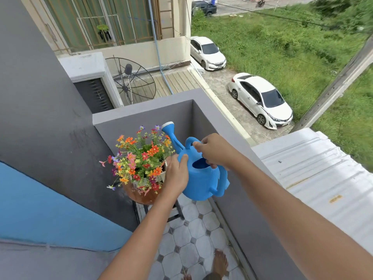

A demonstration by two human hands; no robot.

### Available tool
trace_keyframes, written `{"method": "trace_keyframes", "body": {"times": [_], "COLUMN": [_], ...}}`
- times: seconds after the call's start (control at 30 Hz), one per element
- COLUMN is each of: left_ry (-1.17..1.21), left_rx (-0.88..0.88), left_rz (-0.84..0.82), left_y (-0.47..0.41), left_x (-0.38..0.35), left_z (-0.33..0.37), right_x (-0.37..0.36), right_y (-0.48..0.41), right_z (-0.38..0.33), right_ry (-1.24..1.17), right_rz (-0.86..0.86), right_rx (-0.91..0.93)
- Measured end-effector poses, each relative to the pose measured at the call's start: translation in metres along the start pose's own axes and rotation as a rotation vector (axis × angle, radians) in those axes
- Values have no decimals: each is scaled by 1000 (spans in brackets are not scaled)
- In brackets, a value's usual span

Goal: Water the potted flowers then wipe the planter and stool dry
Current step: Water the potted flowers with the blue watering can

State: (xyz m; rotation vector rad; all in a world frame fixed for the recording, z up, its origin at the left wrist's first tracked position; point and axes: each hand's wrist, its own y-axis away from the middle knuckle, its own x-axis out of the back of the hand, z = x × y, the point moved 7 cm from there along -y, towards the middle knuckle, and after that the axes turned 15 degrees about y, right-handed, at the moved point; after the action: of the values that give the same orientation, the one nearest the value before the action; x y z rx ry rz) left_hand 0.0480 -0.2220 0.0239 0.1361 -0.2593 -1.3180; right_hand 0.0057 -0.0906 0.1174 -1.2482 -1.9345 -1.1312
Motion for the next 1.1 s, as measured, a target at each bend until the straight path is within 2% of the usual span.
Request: {"method": "trace_keyframes", "body": {"times": [0.27,0.5,0.8,0.93,1.1], "left_ry": [-90,-165,-193,-222,-270], "left_rx": [-149,-148,-130,-143,-166], "left_rz": [-41,-283,-608,-718,-776], "left_y": [-33,-62,-74,-77,-78], "left_x": [-49,-154,-304,-340,-355], "left_z": [22,24,-3,-13,-24], "right_x": [1,10,12,8,-2], "right_y": [-9,-4,-6,-9,-7], "right_z": [60,142,254,283,301], "right_ry": [-508,-964,-1177,-1278,-1361], "right_rz": [194,400,687,734,735], "right_rx": [-81,-308,-579,-615,-611]}}
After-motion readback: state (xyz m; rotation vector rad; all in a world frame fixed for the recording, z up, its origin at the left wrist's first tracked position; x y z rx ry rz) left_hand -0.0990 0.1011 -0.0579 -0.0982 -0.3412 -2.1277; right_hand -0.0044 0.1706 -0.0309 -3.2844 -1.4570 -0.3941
